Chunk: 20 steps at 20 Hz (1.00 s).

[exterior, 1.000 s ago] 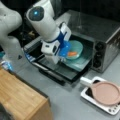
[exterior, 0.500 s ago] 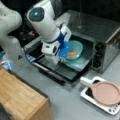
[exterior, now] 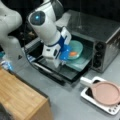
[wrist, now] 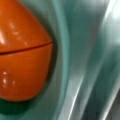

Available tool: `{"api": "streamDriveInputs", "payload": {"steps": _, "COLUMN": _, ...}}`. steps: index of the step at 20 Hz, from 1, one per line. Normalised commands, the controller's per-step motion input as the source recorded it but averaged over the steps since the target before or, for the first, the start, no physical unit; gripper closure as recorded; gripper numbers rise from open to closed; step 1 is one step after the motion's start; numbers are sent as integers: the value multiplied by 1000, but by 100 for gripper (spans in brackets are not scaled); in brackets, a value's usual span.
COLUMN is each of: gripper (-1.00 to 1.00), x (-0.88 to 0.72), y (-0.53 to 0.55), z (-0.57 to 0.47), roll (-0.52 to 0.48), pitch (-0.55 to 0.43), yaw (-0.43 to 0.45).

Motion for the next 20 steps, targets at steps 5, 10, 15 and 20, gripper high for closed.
{"api": "streamDriveInputs", "payload": {"steps": 5, "gripper": -100, "x": -78, "y": 106, "z": -176, "roll": 81, "pitch": -170, "yaw": -64}}
{"api": "streamDriveInputs", "payload": {"steps": 10, "gripper": -100, "x": -82, "y": 126, "z": -176, "roll": 65, "pitch": -171, "yaw": -58}}
{"api": "streamDriveInputs", "payload": {"steps": 15, "gripper": -100, "x": -103, "y": 93, "z": -123, "roll": 53, "pitch": -158, "yaw": -58}}
{"api": "streamDriveInputs", "payload": {"steps": 20, "gripper": 100, "x": -111, "y": 67, "z": -113, "roll": 50, "pitch": -149, "yaw": -64}}
